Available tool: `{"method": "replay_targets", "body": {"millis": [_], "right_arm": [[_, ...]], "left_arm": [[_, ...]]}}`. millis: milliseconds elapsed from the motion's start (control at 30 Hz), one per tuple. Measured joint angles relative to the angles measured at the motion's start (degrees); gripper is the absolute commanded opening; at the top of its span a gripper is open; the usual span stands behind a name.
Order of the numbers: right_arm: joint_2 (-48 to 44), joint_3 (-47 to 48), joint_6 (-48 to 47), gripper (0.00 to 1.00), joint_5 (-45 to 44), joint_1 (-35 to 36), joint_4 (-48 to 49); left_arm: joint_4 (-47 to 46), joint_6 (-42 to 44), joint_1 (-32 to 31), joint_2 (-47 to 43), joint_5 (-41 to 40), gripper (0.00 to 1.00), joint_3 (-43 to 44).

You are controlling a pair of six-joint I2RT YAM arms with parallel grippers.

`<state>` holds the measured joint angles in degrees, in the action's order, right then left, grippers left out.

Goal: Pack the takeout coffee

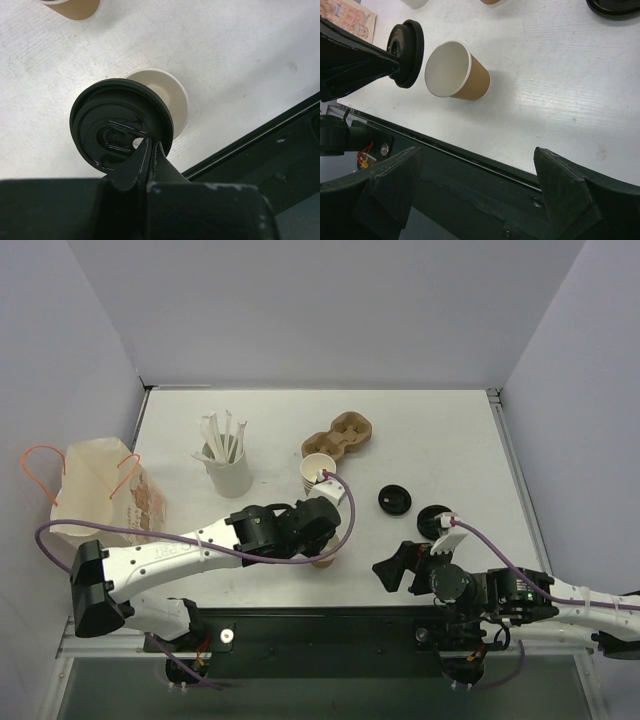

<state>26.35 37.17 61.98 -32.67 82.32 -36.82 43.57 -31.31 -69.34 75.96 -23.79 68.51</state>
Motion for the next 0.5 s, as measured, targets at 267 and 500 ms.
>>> {"method": "replay_targets", "body": {"millis": [267,500], "right_arm": [[0.1,0.0,0.0,0.99,-0.2,0.0,-0.3],[0.1,0.0,0.0,0.99,-0.2,0.0,-0.4]], "left_arm": [[-0.3,-0.1,0.0,6.1,1.4,0.00,1.8],[-0.5,-0.3,-0.2,8.8,2.0,0.00,2.5]]}}
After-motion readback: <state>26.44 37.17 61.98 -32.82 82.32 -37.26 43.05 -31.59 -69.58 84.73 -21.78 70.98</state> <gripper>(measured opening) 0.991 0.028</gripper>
